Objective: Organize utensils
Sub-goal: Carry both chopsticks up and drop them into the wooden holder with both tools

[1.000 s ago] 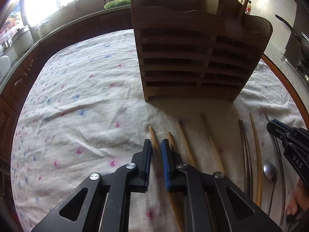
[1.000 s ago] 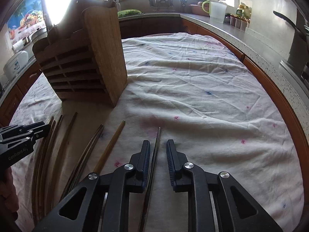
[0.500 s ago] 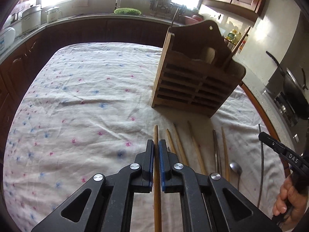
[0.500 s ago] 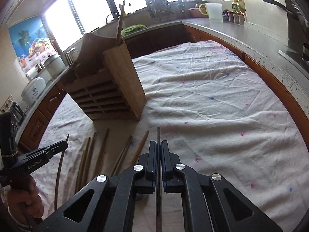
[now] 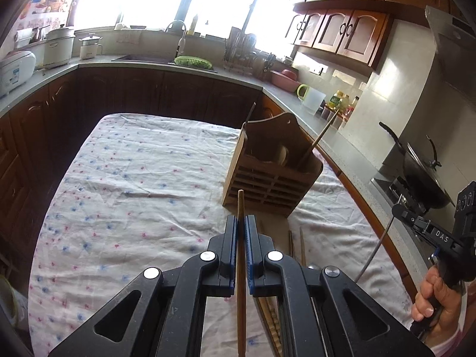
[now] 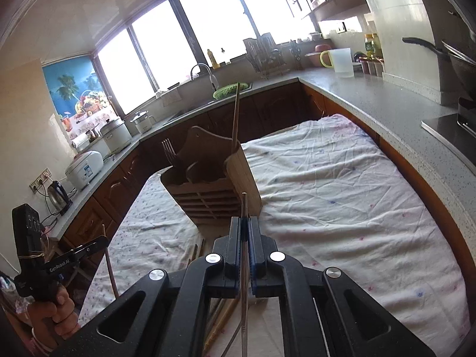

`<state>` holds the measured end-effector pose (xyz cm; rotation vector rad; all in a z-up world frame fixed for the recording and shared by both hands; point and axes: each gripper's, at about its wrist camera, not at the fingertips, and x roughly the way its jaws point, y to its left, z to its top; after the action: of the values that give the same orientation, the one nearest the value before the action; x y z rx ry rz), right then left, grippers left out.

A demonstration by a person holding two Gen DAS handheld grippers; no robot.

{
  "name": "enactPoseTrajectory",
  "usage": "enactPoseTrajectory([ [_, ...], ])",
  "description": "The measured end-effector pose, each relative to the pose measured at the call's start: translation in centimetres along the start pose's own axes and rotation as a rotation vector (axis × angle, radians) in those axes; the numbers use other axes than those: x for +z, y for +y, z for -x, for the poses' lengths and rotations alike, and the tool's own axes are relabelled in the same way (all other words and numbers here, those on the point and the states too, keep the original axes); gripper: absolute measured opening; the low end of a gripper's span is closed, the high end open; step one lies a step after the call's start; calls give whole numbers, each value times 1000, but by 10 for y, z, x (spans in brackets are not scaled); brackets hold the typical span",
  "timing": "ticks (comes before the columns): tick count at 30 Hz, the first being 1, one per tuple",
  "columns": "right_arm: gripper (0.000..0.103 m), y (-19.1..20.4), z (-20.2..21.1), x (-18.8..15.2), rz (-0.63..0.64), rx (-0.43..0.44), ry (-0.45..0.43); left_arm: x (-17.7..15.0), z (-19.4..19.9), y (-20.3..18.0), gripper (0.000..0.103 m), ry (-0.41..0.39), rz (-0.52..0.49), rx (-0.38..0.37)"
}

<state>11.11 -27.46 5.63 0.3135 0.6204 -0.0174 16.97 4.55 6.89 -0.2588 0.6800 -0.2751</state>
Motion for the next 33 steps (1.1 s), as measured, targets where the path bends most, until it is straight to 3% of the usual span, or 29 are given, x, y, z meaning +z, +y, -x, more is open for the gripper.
enactPoseTrajectory([
  [5, 4, 7, 11, 11, 7, 15, -45, 3, 19, 0, 4, -46, -4, -5],
  [21, 4, 21, 9, 30, 32, 44, -88, 20, 18, 1, 4, -96, -9, -16],
  [27, 4, 28, 4, 56, 42, 51, -145, 46, 19, -4, 4, -161, -35, -34],
  [33, 4, 36, -3, 96, 32, 50, -250, 89, 13, -13, 4, -276, -43, -60],
])
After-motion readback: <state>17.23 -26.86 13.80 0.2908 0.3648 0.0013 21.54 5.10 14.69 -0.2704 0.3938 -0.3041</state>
